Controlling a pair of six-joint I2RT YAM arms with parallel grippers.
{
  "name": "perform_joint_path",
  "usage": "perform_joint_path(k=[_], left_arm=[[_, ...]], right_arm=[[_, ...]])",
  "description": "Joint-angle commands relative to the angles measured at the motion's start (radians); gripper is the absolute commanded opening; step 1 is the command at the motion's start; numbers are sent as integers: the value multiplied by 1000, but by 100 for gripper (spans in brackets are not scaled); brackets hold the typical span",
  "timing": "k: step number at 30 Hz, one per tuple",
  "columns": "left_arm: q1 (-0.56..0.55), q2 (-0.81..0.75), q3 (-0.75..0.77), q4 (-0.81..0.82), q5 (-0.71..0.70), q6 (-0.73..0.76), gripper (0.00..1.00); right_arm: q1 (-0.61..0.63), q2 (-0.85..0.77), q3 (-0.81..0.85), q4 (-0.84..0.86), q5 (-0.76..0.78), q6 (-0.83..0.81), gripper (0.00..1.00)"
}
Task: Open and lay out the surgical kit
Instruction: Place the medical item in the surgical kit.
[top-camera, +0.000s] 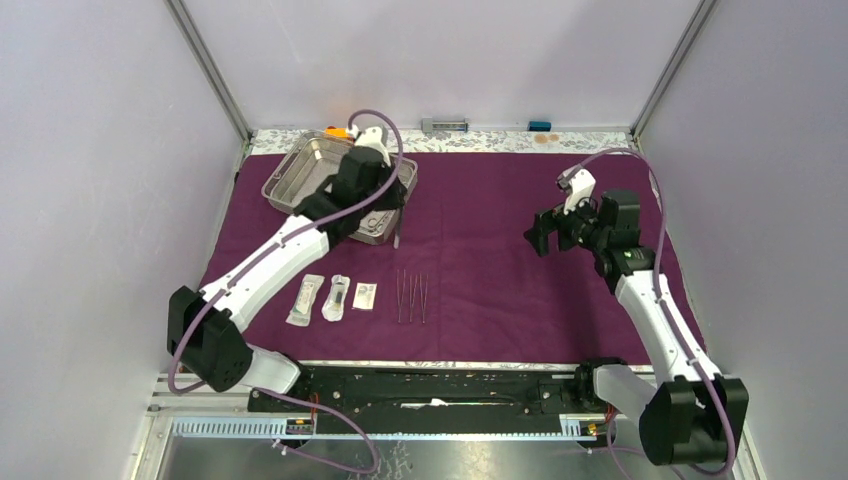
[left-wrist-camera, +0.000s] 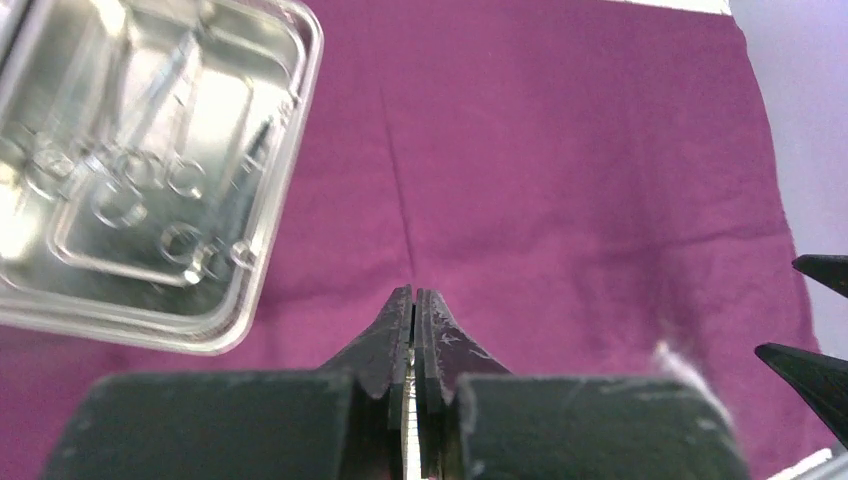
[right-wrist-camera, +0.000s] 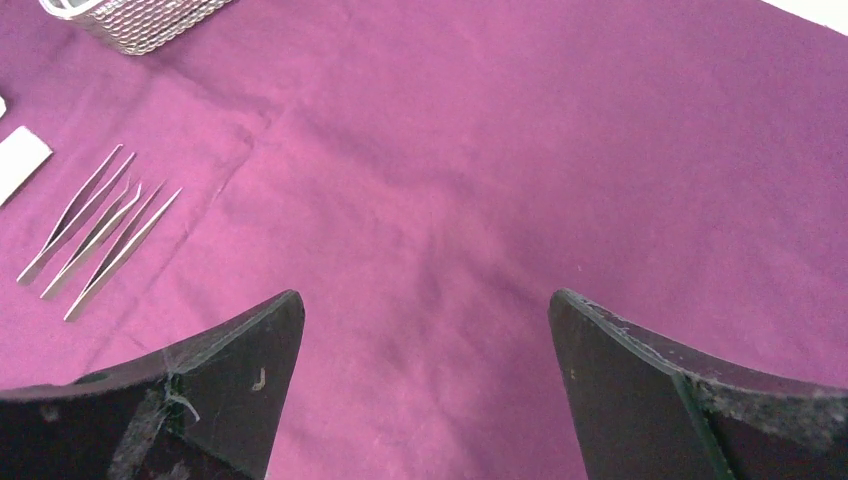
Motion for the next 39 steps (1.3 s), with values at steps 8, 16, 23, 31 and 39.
perform_joint_path(k=[8,16,23,31,39], left_arm=[[-275,108,-33,-18,-193,-331,0],[-325,348,54,-105,-161,-449,0],[-355,470,96,-125,-153,-492,0],[-389,521,116,-129,-161,-503,0],[-410,596,203,-179,-215,-474,0]], right_arm=[[-62,-180,-108,-112,98,10,99],[-130,-224,-154,-97,40,10,99],[-136,-239,-162,-94,1,12,99],[-136,-251,-165,-94,-34,16,99],[-136,-260,-169,-100,-57,17,99]])
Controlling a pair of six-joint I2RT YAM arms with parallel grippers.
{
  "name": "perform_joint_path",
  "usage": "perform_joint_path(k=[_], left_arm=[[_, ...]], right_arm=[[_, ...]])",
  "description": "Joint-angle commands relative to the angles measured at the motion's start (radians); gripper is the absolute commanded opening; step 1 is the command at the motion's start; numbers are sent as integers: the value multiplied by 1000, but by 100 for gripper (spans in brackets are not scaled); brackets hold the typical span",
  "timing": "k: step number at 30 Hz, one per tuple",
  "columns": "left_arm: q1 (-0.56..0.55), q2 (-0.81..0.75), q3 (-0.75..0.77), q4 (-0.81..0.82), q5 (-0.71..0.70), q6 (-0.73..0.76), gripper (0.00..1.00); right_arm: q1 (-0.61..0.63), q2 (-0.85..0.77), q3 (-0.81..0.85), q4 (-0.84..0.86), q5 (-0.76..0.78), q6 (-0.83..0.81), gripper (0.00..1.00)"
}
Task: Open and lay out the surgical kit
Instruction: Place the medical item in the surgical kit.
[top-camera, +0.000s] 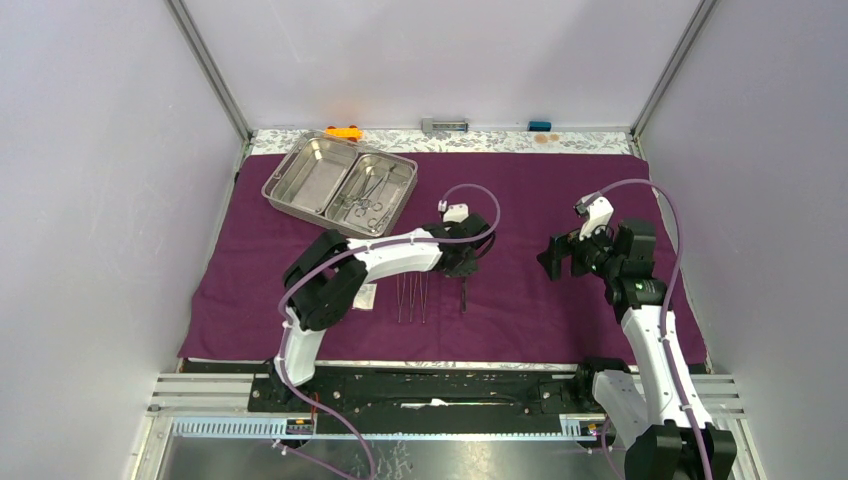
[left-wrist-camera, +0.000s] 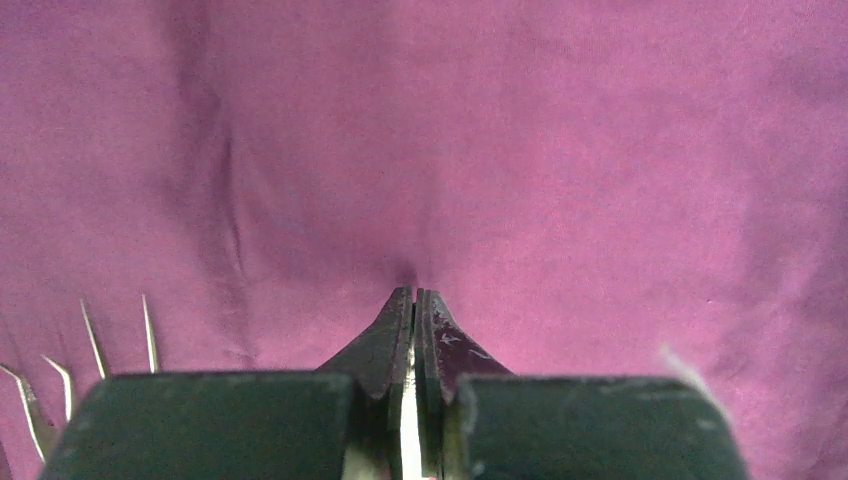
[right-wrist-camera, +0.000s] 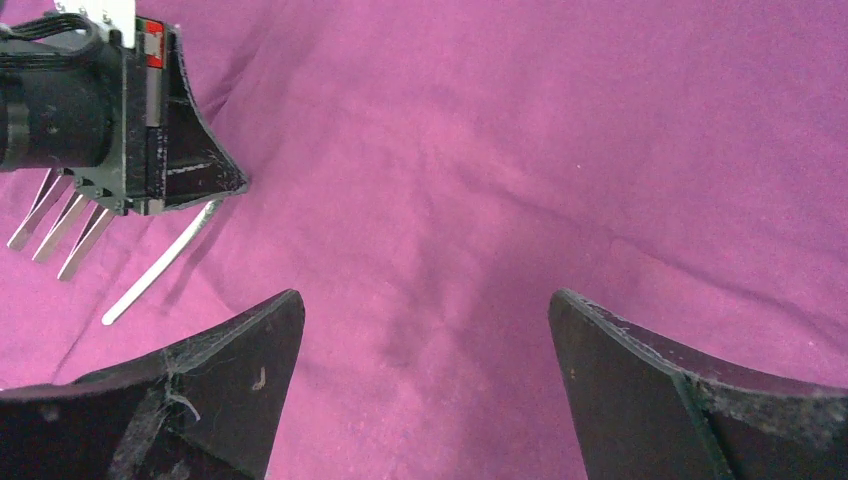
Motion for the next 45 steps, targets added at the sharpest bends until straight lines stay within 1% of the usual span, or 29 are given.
perform_joint_path(k=[1,8,22,30,40,45], left_arm=[[-6,13,65,-20,-59,14,0],[-9,21,57,-11,-89,33,0],[-9,44,24,24,-72,55,0],[-18,49,13,39,-58,63,3],[-21,21,-38,80,-40,67,8],[-22,16,-52,93,-26,70,9]], right_arm=[[-4,-18,-2,21,-43,9,99],[-5,-13,0,18,-56,8,99],[-5,-5,-1,14,-72,4,99],[-6,-10,-4,14,-77,3,99],[-6,-12,-6,16,-78,3,99],[-6,-10,-7,16,-79,3,99]])
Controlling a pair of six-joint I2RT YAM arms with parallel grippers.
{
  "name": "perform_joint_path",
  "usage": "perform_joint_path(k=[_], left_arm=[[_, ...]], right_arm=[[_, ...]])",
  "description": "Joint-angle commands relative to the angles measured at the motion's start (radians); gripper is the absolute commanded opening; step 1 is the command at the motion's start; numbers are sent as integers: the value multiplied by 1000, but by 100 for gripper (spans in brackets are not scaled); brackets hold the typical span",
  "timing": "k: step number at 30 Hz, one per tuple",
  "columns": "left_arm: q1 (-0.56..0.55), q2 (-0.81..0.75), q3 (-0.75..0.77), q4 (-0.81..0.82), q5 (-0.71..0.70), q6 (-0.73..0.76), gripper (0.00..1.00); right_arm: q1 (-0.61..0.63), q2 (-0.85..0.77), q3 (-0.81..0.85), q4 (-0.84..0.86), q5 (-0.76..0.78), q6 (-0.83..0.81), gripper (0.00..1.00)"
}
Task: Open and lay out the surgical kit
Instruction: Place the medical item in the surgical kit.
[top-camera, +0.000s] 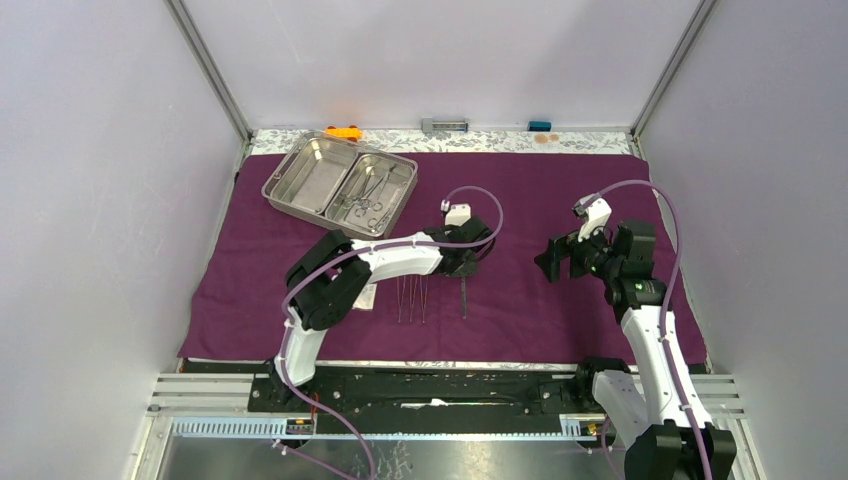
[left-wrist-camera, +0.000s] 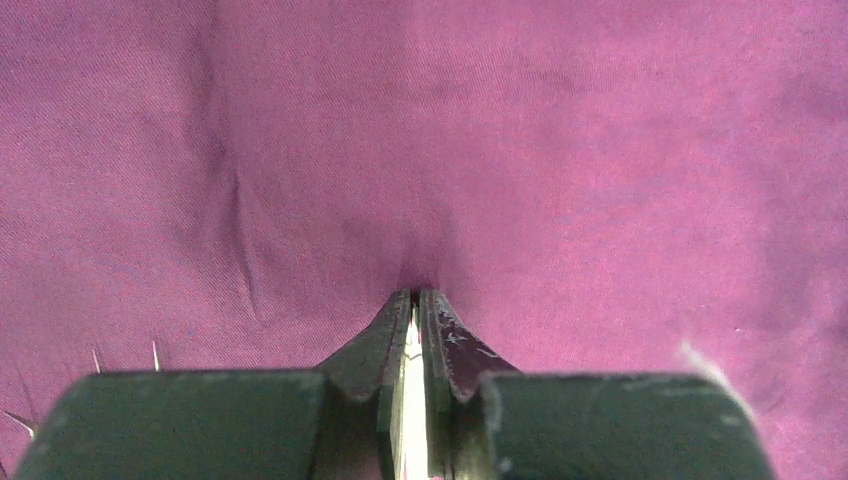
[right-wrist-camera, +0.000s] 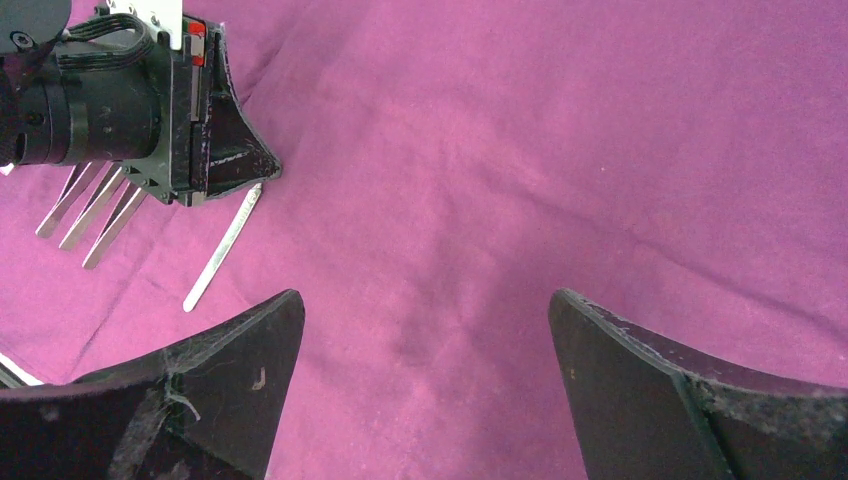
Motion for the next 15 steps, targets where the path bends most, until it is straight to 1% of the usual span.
perform_joint_path(k=[1,15], left_arm=[[-11,-12,-34,16,32,5,9],[-11,-16,-36,27,31,28,11]], right_arm=[[-5,-7,-1,18,-31,4,99],[-5,-10,-3,19,-34,4,99]])
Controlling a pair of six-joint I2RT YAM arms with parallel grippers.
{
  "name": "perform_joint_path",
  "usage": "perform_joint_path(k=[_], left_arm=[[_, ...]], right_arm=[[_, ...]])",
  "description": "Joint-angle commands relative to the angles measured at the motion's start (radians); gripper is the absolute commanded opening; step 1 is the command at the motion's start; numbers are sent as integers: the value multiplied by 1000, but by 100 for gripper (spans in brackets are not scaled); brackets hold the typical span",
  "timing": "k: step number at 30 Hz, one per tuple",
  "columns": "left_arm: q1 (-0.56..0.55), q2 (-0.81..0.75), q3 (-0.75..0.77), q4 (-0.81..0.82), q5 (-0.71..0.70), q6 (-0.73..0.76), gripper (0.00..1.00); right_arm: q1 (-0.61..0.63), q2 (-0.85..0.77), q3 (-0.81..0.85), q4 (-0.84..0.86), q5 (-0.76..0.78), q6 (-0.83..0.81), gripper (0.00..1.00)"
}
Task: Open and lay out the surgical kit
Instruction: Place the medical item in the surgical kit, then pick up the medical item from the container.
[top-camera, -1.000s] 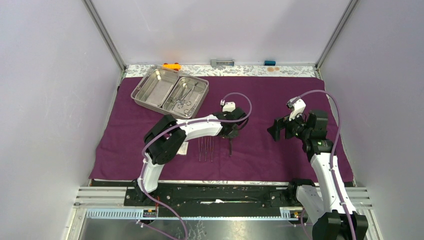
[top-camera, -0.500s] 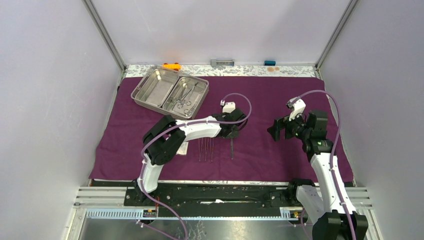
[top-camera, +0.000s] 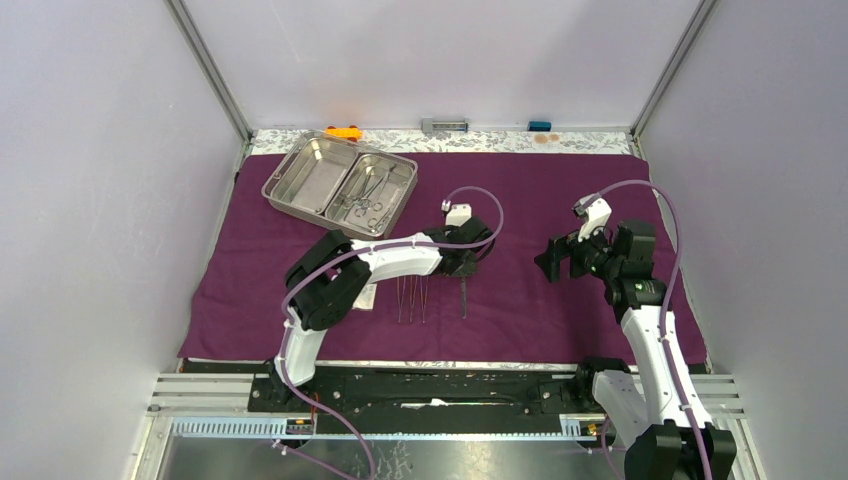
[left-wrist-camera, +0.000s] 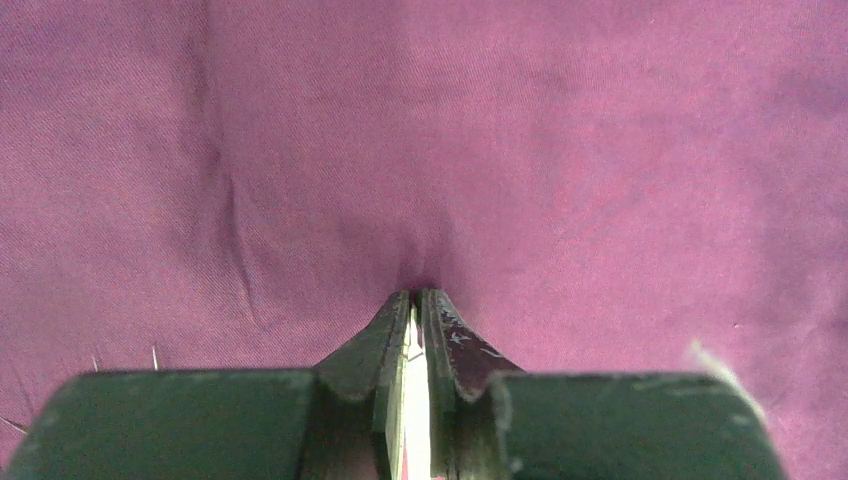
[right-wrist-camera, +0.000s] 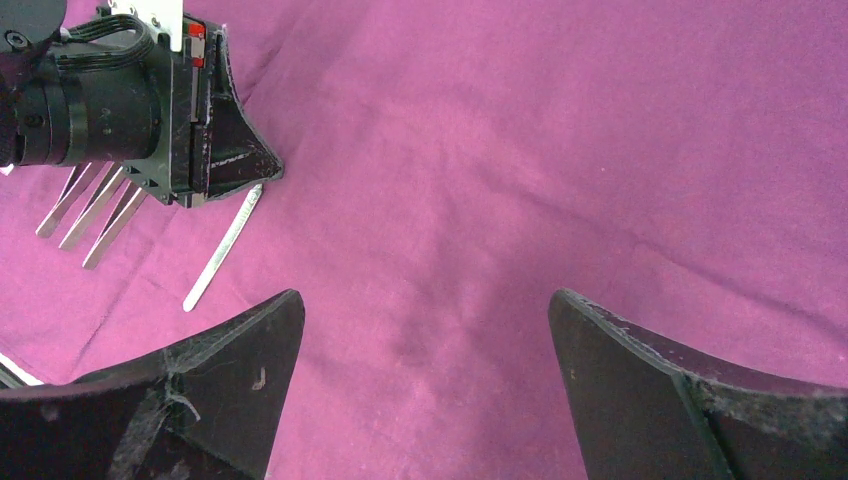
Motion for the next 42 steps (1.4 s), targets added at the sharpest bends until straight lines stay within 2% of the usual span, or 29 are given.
perform_joint_path(k=[1,19,24,29,34,38,42], left_arm=[[-11,-15,-29,9,25,10,12],[-15,-92,-37,28,20,42,30],[-23,-153,-45,34,16,56,39],[-23,-239,-54,56,-45,109,43],[-13,-320,-54,109,-170,263,53],[60,-362,-44,139,-166,404,59],[258,-409,-47,162,51,515,60]], right_arm=[[-5,-10,-2,19,-34,3,99],[-5,-12,-2,19,-38,2,99],[-5,-12,-2,20,-37,2,99],[-5,-16,3,25,-42,-2,99],[-5,-30,15,48,-94,-16,99],[-3,30,64,61,-166,-23,99],[-3,120,116,107,-205,-42,99]])
